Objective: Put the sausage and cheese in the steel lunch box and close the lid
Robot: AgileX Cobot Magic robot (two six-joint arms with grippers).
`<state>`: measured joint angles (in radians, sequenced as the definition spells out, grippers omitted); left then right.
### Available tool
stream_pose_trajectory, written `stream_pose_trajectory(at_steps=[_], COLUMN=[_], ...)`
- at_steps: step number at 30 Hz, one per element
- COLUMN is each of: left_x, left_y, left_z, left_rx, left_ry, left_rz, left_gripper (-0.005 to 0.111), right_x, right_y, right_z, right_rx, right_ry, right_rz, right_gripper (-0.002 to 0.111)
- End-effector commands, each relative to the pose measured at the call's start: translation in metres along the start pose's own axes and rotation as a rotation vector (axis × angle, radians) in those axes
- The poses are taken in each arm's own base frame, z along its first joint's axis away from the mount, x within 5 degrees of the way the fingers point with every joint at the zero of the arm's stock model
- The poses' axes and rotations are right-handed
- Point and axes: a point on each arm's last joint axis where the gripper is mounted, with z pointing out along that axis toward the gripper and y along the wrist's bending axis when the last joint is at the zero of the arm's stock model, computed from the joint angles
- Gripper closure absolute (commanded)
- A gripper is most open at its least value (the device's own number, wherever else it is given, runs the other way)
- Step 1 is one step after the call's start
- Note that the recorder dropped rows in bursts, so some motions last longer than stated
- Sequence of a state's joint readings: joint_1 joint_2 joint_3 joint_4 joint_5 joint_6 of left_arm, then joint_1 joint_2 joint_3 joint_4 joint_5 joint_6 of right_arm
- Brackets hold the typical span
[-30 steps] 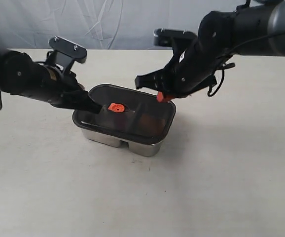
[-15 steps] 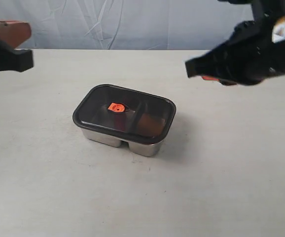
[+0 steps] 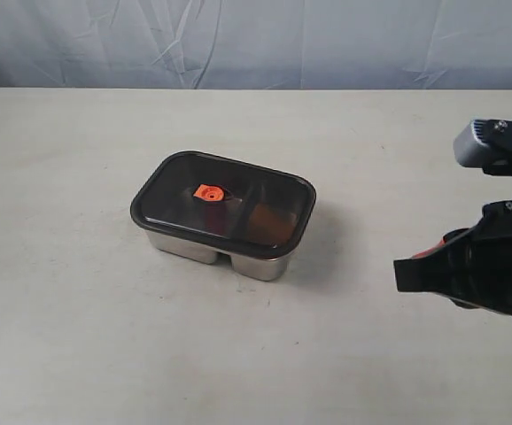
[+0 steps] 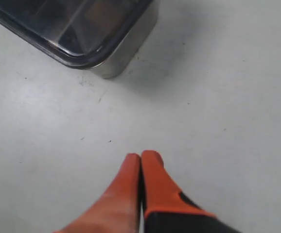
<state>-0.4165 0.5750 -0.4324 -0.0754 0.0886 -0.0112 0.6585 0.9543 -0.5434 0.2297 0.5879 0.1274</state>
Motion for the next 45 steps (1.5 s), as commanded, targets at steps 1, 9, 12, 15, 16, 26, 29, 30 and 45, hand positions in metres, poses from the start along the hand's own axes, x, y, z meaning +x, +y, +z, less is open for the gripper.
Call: stream_pose_trajectory(at_steps=[1,9,12,15,16,26,29,30,45], left_x=[0.0,-0.001,-0.001,-0.001,-0.001,-0.001,-0.001,-0.001,-0.001], left_y=[0.001,0.001,0.001,0.001,0.001,0.001,0.001,0.001,0.001], left_z=[-0.002,-0.002,-0.002,-0.002,-0.002,-0.002,-0.002,-0.002,-0.002], left_rx=[-0.006,-0.005,-0.005,-0.005,-0.005,-0.006,-0.006,-0.006,-0.006], left_ry=[-0.008,-0.02,-0.02,-0.02,-0.02,-0.019,-0.019,-0.019,-0.019], left_rz=[-0.005,-0.003,-0.003,-0.003,-0.003,0.004,0.004,0.004,0.006], left_gripper=[0.107,0.107,0.107,0.107,0.107,0.107,0.107,0.107,0.107], right_x=[0.001,-0.013,-0.001,0.022,0.026,0.093,0.103,0.106,0.118], right_y=[0.0,-0.039,-0.06,-0.068,-0.067,-0.076,-0.08,-0.081,-0.086], right_z=[-0.001,-0.056,-0.081,-0.093,-0.093,-0.065,-0.056,-0.053,-0.04], right_rx=[-0.003,0.174,0.322,0.464,0.476,0.615,0.637,0.638,0.669], right_ry=[-0.004,-0.473,-0.673,-0.747,-0.755,-0.886,-0.866,-0.857,-0.792], right_rz=[0.005,0.062,0.169,0.144,0.118,0.092,0.115,0.12,0.099], right_gripper=[0.109,0.109,0.109,0.109,0.109,0.109,0.109,0.109,0.109])
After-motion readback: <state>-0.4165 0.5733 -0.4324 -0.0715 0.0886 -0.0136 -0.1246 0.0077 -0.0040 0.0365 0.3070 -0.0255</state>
